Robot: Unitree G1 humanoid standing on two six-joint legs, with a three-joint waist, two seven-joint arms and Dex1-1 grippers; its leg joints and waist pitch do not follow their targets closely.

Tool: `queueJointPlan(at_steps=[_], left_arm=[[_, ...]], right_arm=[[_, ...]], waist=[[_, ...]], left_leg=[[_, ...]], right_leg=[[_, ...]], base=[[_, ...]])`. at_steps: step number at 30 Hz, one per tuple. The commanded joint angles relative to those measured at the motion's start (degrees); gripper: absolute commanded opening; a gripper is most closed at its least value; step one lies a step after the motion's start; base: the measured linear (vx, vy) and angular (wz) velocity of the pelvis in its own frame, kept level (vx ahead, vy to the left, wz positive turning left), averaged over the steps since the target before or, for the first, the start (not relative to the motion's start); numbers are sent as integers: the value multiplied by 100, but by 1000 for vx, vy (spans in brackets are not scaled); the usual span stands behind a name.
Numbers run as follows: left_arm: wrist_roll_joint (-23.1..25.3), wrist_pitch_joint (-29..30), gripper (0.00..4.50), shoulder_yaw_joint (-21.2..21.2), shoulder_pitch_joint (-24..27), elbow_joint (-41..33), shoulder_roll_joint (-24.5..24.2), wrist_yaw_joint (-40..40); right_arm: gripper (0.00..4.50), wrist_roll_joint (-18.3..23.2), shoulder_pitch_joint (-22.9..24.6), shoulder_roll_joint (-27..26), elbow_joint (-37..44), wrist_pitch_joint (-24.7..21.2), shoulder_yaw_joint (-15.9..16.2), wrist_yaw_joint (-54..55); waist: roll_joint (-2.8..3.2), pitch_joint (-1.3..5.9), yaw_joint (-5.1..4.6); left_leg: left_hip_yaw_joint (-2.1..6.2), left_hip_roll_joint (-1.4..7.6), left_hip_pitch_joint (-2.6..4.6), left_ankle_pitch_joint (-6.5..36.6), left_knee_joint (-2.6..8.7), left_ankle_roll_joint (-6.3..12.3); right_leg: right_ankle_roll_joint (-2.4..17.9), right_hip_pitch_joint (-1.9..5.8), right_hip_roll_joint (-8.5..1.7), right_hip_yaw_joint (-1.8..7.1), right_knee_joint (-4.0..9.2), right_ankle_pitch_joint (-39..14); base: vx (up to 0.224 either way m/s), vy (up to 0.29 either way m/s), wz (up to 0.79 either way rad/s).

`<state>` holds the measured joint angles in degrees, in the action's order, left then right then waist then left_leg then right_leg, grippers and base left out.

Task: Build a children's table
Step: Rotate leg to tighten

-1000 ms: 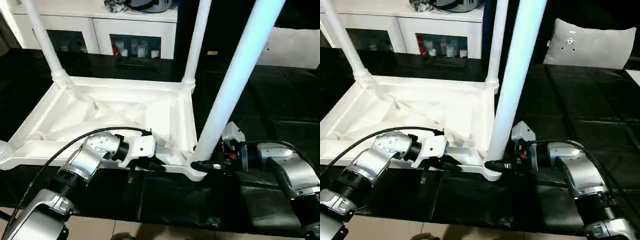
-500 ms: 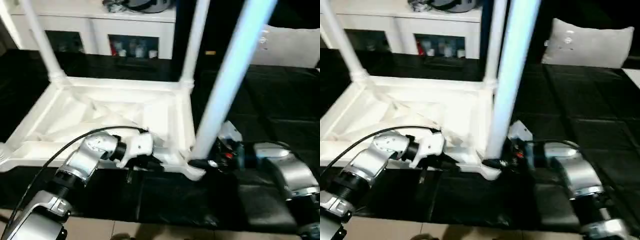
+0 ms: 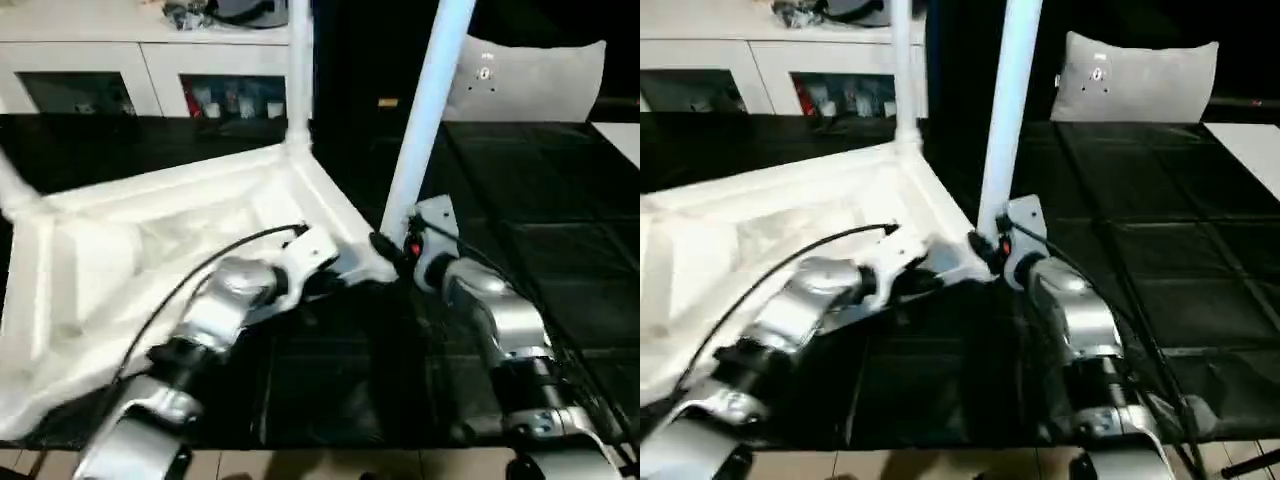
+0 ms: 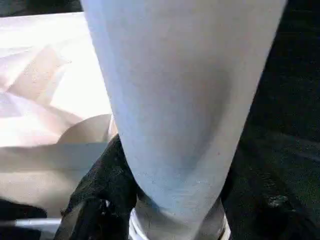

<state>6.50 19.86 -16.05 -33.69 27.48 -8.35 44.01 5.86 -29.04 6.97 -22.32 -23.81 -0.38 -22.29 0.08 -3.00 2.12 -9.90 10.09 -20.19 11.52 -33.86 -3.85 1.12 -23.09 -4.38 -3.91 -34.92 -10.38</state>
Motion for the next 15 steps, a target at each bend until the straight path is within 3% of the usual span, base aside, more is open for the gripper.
queueJointPlan(at_steps=[1, 3, 4, 7, 11, 13, 15], left_arm=[[-144, -74, 0, -78, -123, -91, 410, -314], [-79, -132, 0, -121, -140, -54, 351, -328], [-79, -132, 0, -121, -140, -54, 351, -328], [-8, -226, 0, -124, -126, -31, 190, -253], [18, -316, 0, -128, -112, -20, 118, -199], [18, -765, 0, -191, -26, -1, -223, 240], [18, -765, 0, -191, -26, -1, -223, 240]], right_arm=[[269, 126, -1, -360, -112, -17, 383, -246], [277, 196, 29, -259, -48, 135, 349, -424], [301, 196, 29, -259, -48, 135, 349, -424], [313, 219, 181, -32, 136, 429, 374, -853], [352, 211, 252, 69, 208, 492, 383, -998], [372, 300, 517, 600, 442, 648, 413, -1676], [386, 300, 517, 600, 442, 648, 413, -1676]], waist=[[-56, 378, 46], [-41, 379, 59], [-47, 380, 60], [-32, 362, 72], [-44, 361, 85], [-45, 356, 96], [-51, 359, 125]], left_leg=[[71, 238, -39, 614, 358, 299], [69, 236, -54, 532, 354, 378], [68, 240, -50, 534, 351, 408], [61, 244, -35, 726, 355, 411], [70, 248, -39, 728, 363, 403], [63, 251, -41, 765, 365, 447], [75, 258, -54, 719, 364, 487]], right_leg=[[1157, 326, -391, 284, 442, -1117], [1199, 343, -393, 282, 429, -971], [1213, 343, -393, 280, 429, -942], [1179, 336, -398, 276, 471, -1219], [1151, 340, -397, 274, 470, -1274], [1088, 343, -387, 283, 482, -1296], [1092, 354, -396, 274, 461, -1203]], base=[[0, 0, 0], [0, 0, 0], [0, 0, 0], [0, 0, 0], [0, 0, 0], [0, 0, 0], [0, 0, 0]])
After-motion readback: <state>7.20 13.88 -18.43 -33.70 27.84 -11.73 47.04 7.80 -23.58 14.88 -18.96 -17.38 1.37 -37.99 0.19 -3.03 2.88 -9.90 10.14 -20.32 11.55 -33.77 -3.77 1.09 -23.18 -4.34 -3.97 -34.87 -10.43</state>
